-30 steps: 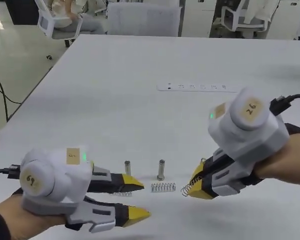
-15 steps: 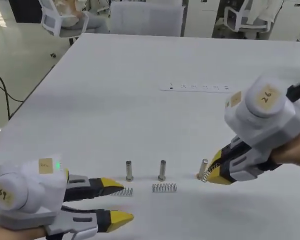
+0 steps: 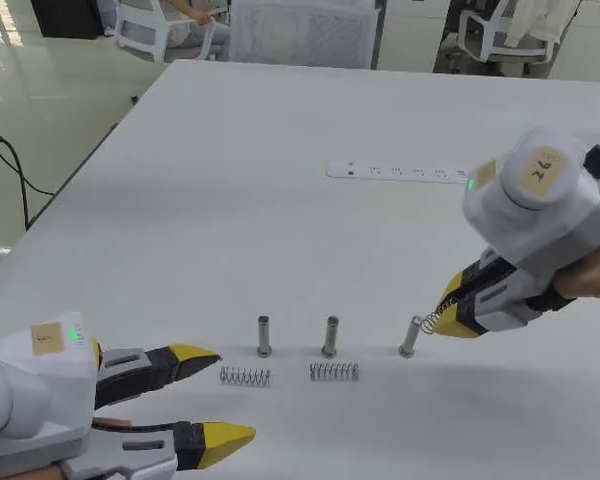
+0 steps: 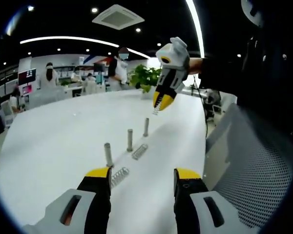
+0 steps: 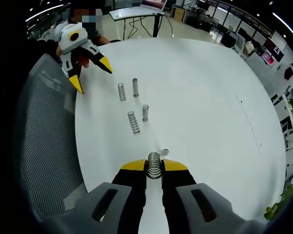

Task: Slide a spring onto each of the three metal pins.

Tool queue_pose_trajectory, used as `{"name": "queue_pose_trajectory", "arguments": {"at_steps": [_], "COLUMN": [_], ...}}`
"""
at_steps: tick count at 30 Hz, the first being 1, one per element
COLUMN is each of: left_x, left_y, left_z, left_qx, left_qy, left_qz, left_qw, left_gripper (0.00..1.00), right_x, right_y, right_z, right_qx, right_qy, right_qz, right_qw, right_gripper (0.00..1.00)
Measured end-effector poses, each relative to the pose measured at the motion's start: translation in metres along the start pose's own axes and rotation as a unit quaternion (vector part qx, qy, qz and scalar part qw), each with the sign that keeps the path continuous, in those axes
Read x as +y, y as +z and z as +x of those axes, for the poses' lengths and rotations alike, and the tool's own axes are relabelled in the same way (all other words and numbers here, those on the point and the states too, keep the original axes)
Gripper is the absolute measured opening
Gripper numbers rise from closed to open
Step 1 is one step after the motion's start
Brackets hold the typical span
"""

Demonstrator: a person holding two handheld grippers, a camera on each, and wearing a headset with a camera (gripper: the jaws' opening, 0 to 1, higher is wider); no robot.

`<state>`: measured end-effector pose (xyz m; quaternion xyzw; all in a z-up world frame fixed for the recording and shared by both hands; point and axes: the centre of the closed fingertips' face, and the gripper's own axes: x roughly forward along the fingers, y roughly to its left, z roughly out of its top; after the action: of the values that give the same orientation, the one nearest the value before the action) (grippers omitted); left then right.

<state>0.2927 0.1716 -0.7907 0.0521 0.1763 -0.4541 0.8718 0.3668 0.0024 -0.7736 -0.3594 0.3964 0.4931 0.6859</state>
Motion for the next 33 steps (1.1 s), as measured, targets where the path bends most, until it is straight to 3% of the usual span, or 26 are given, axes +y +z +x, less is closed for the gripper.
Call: {"name": "queue_pose_trajectory", "arguments": {"at_steps": [3, 6, 13, 33], "left_x": [-0.003, -0.005, -0.003, -0.006], "left_y": [0.001, 0.001, 0.000, -0.001], "left_z": [0.000, 0.002, 0.000, 0.002], "left_qx": [-0.003, -0.004, -0.006, -0.005], "left_qy": [0.004, 0.005, 0.010, 0.002], "left_qz": [-0.002, -0.002, -0.008, -0.006], "left_qw": [1.0000, 1.0000, 0.9999, 1.0000], "left_gripper": [0.48, 0.51, 0.55, 0.56], "right_x": [-0.005, -0.011, -0.016, -0.015], "right_y": [0.003, 0.000, 0.000, -0.003], "right_z": [0.002, 0.006, 0.014, 0.030], "right_qx": [0.005, 0.028, 0.048, 0.087], "right_qy": [-0.001, -0.007, 0.003, 0.031], "right_qz": [-0.003, -0.017, -0.028, -0.038], "right_qw": [1.0000, 0.9994, 0.9985, 0.9950], "right_gripper": [0.08, 0.08, 0.08, 0.08]}}
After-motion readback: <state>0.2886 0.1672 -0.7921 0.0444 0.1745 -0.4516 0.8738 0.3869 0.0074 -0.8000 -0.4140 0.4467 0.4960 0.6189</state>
